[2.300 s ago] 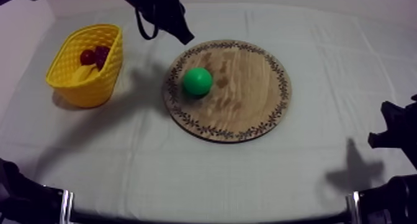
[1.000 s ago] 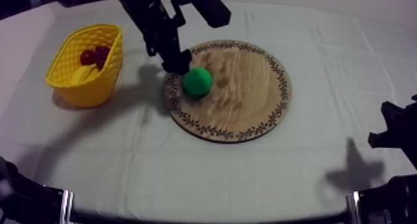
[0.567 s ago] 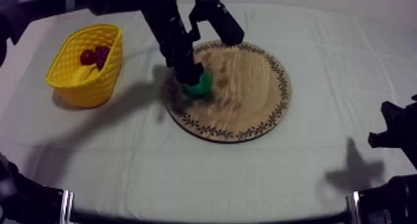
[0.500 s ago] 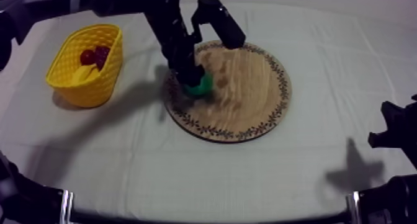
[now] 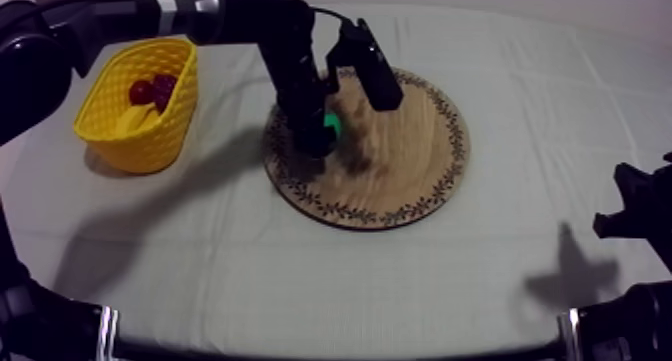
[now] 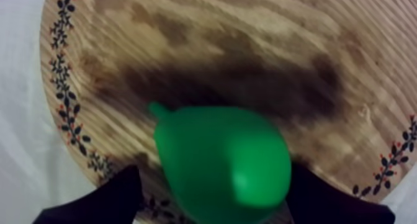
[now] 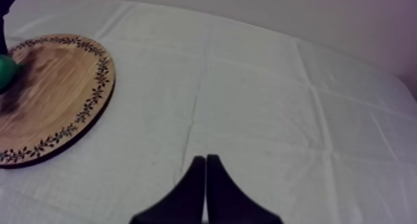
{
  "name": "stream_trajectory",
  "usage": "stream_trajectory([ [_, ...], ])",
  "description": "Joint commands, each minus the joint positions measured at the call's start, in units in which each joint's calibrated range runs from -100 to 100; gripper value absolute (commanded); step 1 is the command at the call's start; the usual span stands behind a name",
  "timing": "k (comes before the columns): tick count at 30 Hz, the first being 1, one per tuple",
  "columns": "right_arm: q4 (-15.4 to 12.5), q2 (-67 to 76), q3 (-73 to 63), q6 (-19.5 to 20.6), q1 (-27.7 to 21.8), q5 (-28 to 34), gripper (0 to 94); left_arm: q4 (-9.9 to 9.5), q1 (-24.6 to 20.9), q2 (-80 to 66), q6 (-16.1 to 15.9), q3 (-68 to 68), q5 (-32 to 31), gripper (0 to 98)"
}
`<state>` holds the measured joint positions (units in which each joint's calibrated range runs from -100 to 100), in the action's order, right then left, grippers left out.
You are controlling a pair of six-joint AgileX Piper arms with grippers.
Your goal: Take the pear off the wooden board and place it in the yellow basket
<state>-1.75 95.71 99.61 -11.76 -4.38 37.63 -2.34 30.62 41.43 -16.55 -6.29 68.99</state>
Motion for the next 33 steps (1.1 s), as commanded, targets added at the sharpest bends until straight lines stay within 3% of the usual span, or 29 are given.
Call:
stream_trajectory([
  [1, 0.02, 0.05, 0.05, -0.02, 0.02, 0.11, 0.5, 0.06, 0.14, 0.65, -0.06, -0.21, -0.35, 83.3],
  [11, 0.02, 0.05, 0.05, -0.01, 0.02, 0.11, 0.5, 0.05, 0.53, 3.03, 0.56, -1.28, -1.28, 77.0],
  [23, 0.02, 0.05, 0.05, 0.01, 0.02, 0.11, 0.5, 0.29, 0.13, 2.39, 1.98, -1.0, -3.62, 47.2],
  [33, 0.02, 0.05, 0.05, 0.01, 0.08, 0.11, 0.5, -0.98, -1.73, -8.12, 3.63, 3.27, -3.77, 43.7],
])
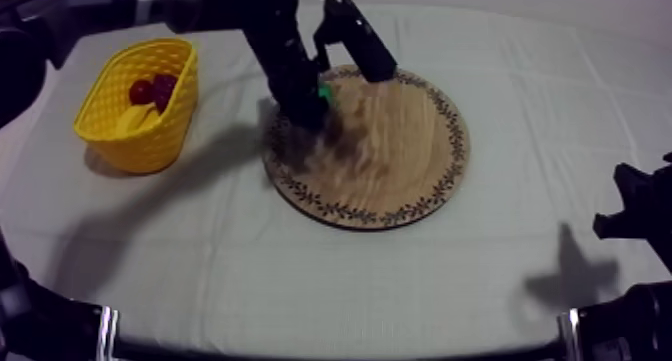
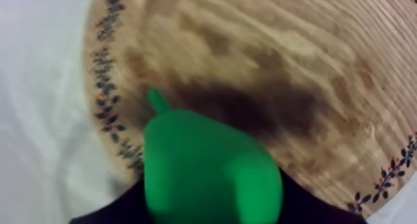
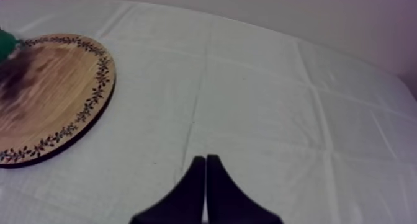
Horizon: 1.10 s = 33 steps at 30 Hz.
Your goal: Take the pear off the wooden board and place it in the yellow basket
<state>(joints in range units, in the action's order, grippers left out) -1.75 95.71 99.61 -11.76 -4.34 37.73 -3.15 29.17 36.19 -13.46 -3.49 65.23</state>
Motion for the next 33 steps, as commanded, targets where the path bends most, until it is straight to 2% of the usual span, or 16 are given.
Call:
stream_trajectory([
  [1, 0.02, 0.05, 0.05, -0.01, 0.05, 0.01, 0.5, -0.35, -0.67, -4.67, 0.95, 0.94, 0.42, 43.8],
  [7, 0.02, 0.05, 0.05, -0.01, 0.05, 0.01, 0.5, -0.11, -3.25, -16.22, 0.88, 5.06, 8.26, 45.7],
  [14, 0.02, 0.05, 0.05, 0.0, 0.05, 0.01, 0.5, -1.07, -5.94, -28.54, 1.14, 15.28, 13.73, 44.8],
  [18, 0.02, 0.05, 0.05, -0.01, 0.05, 0.01, 0.5, -1.5, -7.35, -34.27, 2.25, 19.31, 16.18, 44.2],
  [22, 0.02, 0.05, 0.05, 0.01, 0.05, 0.01, 0.5, -2.73, -8.8, -38.33, 3.92, 20.13, 19.3, 43.8],
  [27, 0.02, 0.05, 0.05, 0.01, 0.05, 0.01, 0.5, -4.04, -11.61, -39.93, 5.59, 17.47, 20.77, 45.2],
  [33, 0.02, 0.05, 0.05, 0.01, 0.04, 0.01, 0.5, -6.08, -14.07, -39.27, 7.2, 16.78, 18.84, 46.2],
])
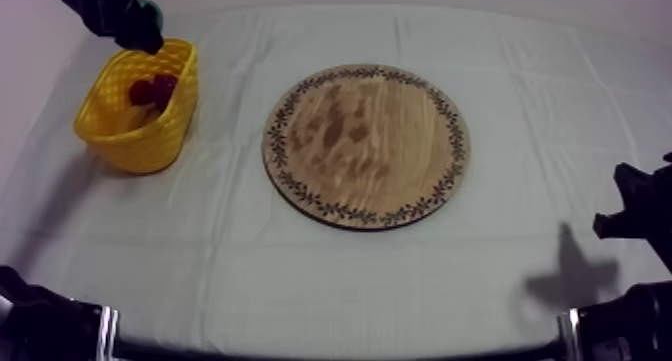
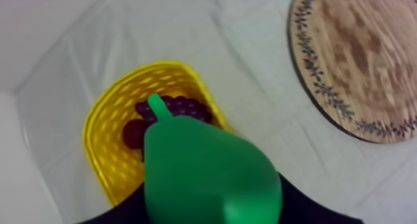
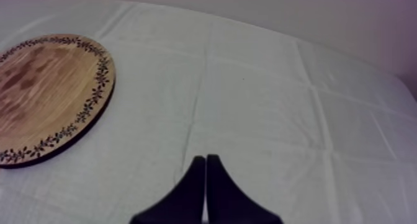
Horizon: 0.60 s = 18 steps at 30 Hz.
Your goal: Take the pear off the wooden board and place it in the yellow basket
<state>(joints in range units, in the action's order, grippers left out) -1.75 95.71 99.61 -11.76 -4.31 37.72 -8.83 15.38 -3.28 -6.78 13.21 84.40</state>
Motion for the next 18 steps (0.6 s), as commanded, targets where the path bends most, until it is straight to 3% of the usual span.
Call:
stream_trajectory([
  [1, 0.02, 0.05, 0.05, 0.03, 0.02, 0.02, 0.5, -0.7, -0.6, 0.54, 0.81, 0.07, -0.65, 46.0],
  [10, 0.02, 0.05, 0.05, 0.01, 0.03, 0.02, 0.5, -2.15, -2.88, 6.09, 5.56, 0.87, -8.0, 40.9],
  [18, 0.02, 0.05, 0.05, 0.01, 0.03, 0.02, 0.5, -2.8, -5.13, 12.62, 12.06, 1.76, -12.96, 37.6],
])
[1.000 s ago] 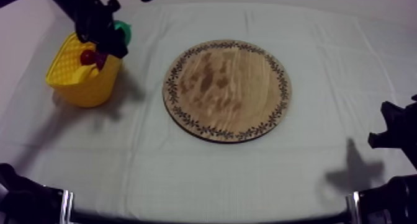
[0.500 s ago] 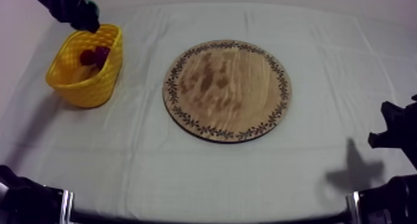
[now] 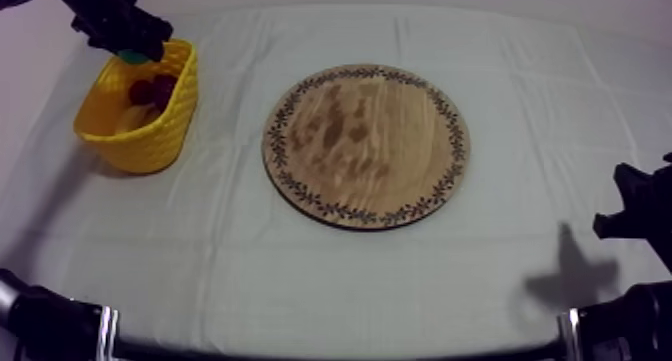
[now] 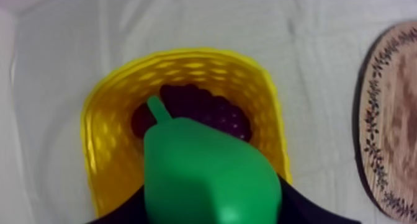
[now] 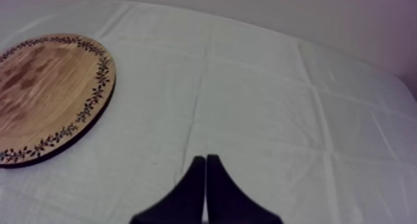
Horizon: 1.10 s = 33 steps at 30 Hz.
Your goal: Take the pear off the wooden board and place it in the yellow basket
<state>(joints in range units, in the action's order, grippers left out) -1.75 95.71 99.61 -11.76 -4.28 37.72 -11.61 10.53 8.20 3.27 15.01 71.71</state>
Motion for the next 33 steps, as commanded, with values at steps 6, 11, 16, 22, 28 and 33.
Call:
stream_trajectory([
  [6, 0.02, 0.05, 0.05, 0.0, -0.01, 0.02, 0.5, -0.4, -2.23, 4.65, 3.94, -0.03, -1.38, 37.8],
  [11, 0.02, 0.05, 0.05, 0.0, -0.01, 0.02, 0.5, -0.46, -3.28, 5.89, 4.3, -0.75, -1.12, 39.1],
  [16, 0.02, 0.05, 0.05, 0.01, -0.01, 0.02, 0.5, -0.9, -3.68, 6.18, 5.25, -2.07, -0.76, 48.3],
  [22, 0.02, 0.05, 0.05, 0.01, -0.01, 0.02, 0.5, -1.51, -3.75, 5.23, 5.53, -1.33, 0.03, 82.0],
  [28, 0.02, 0.05, 0.05, 0.01, -0.01, 0.02, 0.5, -2.7, -3.4, 3.57, 5.7, -0.03, -0.83, 94.4],
  [33, 0.02, 0.05, 0.05, 0.01, -0.02, 0.02, 0.5, -2.87, -3.26, 1.02, 6.15, 1.02, -1.49, 93.3],
])
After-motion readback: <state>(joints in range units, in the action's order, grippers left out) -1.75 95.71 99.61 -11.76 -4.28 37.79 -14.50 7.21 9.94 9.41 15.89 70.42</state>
